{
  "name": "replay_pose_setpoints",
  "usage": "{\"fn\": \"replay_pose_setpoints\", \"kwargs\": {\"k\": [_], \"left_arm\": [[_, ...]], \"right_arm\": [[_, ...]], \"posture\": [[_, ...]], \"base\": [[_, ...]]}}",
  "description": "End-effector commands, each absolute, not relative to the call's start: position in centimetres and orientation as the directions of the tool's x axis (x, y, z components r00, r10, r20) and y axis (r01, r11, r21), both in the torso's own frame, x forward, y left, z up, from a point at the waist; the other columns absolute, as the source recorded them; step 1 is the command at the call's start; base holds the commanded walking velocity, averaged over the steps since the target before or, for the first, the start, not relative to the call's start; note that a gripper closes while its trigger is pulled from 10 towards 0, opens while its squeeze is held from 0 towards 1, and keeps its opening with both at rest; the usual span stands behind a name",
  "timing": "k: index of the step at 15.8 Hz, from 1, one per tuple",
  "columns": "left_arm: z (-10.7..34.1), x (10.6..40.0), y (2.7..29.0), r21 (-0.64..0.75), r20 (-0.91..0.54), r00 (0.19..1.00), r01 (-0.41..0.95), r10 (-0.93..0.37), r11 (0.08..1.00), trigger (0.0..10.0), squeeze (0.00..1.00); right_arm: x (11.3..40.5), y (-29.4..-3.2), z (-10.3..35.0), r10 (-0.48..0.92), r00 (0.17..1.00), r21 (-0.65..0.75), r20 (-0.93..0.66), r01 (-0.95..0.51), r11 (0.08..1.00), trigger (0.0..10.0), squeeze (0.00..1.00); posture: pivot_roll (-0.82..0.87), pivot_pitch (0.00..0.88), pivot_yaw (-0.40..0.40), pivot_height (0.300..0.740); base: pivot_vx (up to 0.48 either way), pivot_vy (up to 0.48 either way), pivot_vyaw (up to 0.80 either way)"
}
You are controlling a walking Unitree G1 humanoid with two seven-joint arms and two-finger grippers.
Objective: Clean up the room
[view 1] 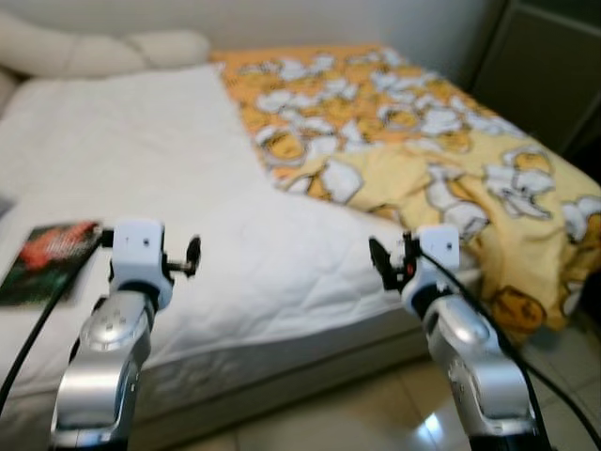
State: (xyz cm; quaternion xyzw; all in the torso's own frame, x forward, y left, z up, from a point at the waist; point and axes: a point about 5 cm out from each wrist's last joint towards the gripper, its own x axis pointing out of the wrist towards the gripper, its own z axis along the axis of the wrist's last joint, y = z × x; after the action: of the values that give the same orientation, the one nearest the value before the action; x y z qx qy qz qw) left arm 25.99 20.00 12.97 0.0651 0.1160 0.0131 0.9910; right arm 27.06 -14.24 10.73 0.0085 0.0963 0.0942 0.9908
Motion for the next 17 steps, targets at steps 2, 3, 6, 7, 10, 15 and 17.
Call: {"fn": "replay_pose_setpoints", "kwargs": {"k": [2, 3, 6, 7, 10, 15, 17], "left_arm": [[13.11, 26.2, 19.59, 0.133, -0.226, 0.974, 0.007, 0.023, 0.991, 10.0, 1.0], [13.07, 26.21, 19.52, 0.133, -0.226, 0.974, 0.008, 0.022, 0.991, 10.0, 1.0], [13.15, 26.37, 19.23, 0.112, -0.219, 0.975, 0.004, 0.021, 0.994, 10.0, 1.0], [13.2, 26.4, 19.16, 0.129, -0.22, 0.975, 0.019, 0.01, 0.991, 10.0, 1.0], [13.17, 26.42, 19.05, 0.121, -0.223, 0.975, 0.018, 0.01, 0.993, 10.0, 1.0], [13.22, 26.55, 19.16, 0.142, -0.223, 0.975, 0.016, 0.016, 0.99, 10.0, 1.0], [13.21, 26.57, 19.19, 0.142, -0.224, 0.974, 0.017, 0.016, 0.99, 10.0, 1.0]], "right_arm": [[27.47, -14.75, 11.36, 0.173, 0.971, 0.018, -0.168, -0.172, 0.985, 10.0, 0.0], [27.5, -14.86, 11.36, 0.17, 0.971, 0.017, -0.168, -0.17, 0.985, 10.0, 0.0], [27.45, -14.84, 11.08, 0.176, 0.968, 0.007, -0.181, -0.178, 0.984, 10.0, 0.0], [27.4, -14.63, 10.99, 0.186, 0.965, 0.005, -0.186, -0.188, 0.982, 10.0, 0.0], [27.57, -14.35, 11.31, 0.194, 0.965, 0.001, -0.177, -0.197, 0.98, 10.0, 0.0], [27.71, -15.14, 11.17, 0.172, 0.968, -0.004, -0.181, -0.175, 0.985, 10.0, 0.0], [27.77, -15.03, 11.26, 0.173, 0.969, -0.004, -0.179, -0.176, 0.984, 10.0, 0.0]], "posture": [[-0.04, 0.0, -0.016, 0.74], [-0.04, 0.0, -0.019, 0.74], [-0.02, 0.0, -0.023, 0.74], [-0.02, 0.0, -0.021, 0.74], [-0.05, 0.0, -0.012, 0.74], [-0.03, 0.0, -0.021, 0.74], [-0.04, 0.0, -0.015, 0.74]], "base": [[0.39, 0.0, 0.0], [0.371, 0.0, 0.0], [0.0, 0.0, 0.0], [0.0, 0.0, 0.0], [0.0, -0.32, 0.38], [0.0, -0.48, 0.26], [0.0, -0.48, 0.62]]}}
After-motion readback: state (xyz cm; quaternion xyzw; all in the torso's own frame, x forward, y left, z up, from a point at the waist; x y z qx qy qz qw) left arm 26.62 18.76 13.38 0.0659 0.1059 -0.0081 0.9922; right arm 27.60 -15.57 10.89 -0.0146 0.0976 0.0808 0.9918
